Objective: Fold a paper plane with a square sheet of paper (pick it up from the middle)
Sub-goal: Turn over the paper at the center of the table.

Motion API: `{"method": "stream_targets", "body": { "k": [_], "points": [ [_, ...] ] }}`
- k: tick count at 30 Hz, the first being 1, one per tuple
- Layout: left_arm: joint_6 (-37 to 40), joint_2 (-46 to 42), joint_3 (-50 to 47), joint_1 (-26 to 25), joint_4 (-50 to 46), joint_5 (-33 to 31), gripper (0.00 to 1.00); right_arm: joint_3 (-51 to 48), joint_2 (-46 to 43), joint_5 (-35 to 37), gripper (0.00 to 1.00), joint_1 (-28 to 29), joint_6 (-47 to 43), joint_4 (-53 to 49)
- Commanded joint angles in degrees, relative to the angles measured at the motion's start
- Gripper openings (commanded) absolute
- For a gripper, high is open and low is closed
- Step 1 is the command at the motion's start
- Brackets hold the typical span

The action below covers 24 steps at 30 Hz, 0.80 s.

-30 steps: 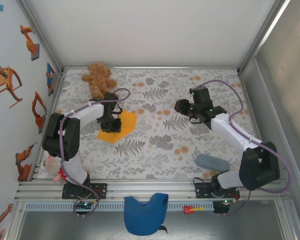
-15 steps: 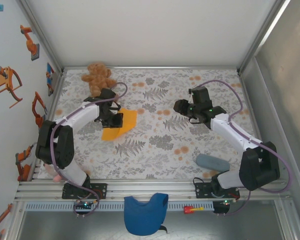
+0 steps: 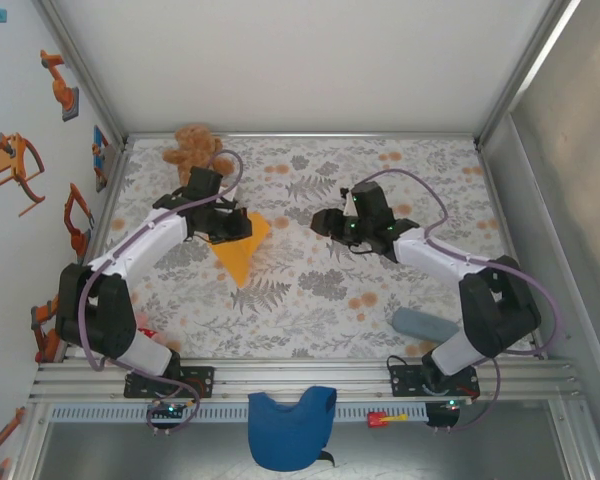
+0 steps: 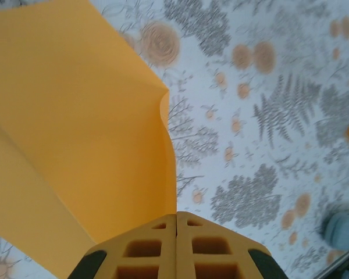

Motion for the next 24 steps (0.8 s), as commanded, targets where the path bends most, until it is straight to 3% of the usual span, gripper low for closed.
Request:
{"method": "stream_targets", "body": {
  "k": [1, 10, 24],
  "points": [
    [-5.6, -3.2, -1.5, 0.5, 4.5, 2.3, 0.00, -1.8, 2.4, -4.6, 0.56, 1.0, 7.3, 11.0],
    [-9.3, -4.1, -3.7, 0.9, 7.9, 3.0, 0.01, -1.2, 14.9, -11.8, 0.58, 3.0, 26.9, 36.5],
    [-10.0, -5.1, -5.7, 1.3, 8.9, 2.9, 0.01, 6.0, 30.4, -10.0, 0.53, 6.9, 46.6, 51.5]
  ]
}}
